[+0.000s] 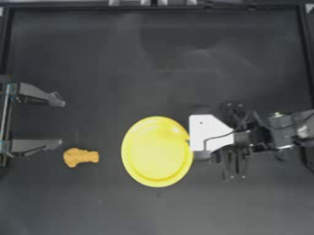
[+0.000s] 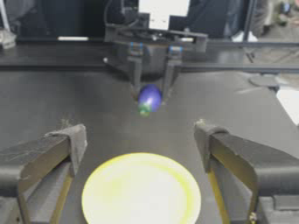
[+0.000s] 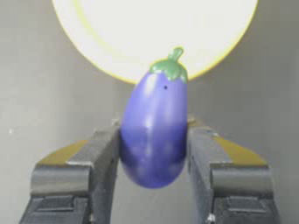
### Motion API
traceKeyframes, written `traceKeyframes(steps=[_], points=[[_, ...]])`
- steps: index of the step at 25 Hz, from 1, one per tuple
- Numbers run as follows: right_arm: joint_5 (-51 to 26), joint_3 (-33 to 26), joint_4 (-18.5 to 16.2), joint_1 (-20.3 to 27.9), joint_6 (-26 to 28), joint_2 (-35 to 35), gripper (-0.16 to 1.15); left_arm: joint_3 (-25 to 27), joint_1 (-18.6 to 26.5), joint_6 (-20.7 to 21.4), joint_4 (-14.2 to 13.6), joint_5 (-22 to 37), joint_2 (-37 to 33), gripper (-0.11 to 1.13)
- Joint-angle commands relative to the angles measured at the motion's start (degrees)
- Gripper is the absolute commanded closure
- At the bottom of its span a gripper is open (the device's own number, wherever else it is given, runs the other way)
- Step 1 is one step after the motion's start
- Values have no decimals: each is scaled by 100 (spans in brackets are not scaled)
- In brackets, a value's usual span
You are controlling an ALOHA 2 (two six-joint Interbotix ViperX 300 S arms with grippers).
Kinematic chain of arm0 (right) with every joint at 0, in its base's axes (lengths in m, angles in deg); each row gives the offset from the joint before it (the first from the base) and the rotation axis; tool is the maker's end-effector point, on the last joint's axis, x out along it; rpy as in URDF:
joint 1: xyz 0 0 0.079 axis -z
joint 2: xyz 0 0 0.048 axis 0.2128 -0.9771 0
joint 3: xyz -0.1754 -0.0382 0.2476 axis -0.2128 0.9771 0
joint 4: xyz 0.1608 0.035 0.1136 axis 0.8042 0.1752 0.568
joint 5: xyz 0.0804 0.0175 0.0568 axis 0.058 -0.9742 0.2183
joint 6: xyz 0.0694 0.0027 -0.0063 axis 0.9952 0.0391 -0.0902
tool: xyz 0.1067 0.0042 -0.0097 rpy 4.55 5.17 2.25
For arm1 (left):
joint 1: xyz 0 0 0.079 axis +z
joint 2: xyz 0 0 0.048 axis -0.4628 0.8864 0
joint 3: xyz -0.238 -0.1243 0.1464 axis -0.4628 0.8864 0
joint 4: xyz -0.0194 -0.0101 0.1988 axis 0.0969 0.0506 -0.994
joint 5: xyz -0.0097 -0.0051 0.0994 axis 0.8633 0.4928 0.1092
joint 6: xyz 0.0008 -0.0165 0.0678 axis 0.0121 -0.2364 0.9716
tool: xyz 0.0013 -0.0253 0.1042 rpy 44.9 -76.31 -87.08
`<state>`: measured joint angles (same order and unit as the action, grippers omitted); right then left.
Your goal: Put purple eggplant on plate
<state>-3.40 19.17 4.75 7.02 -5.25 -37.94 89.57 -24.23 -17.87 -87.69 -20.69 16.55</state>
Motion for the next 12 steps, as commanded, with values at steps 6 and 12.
traceKeyframes(steps=[6, 12], points=[[26, -1046, 18, 211, -844, -888, 70, -26, 18, -9, -9, -26, 18, -1], [439, -1301, 26, 352, -1037, -1468, 70, -26, 9, 0, 0, -35, 18, -1]])
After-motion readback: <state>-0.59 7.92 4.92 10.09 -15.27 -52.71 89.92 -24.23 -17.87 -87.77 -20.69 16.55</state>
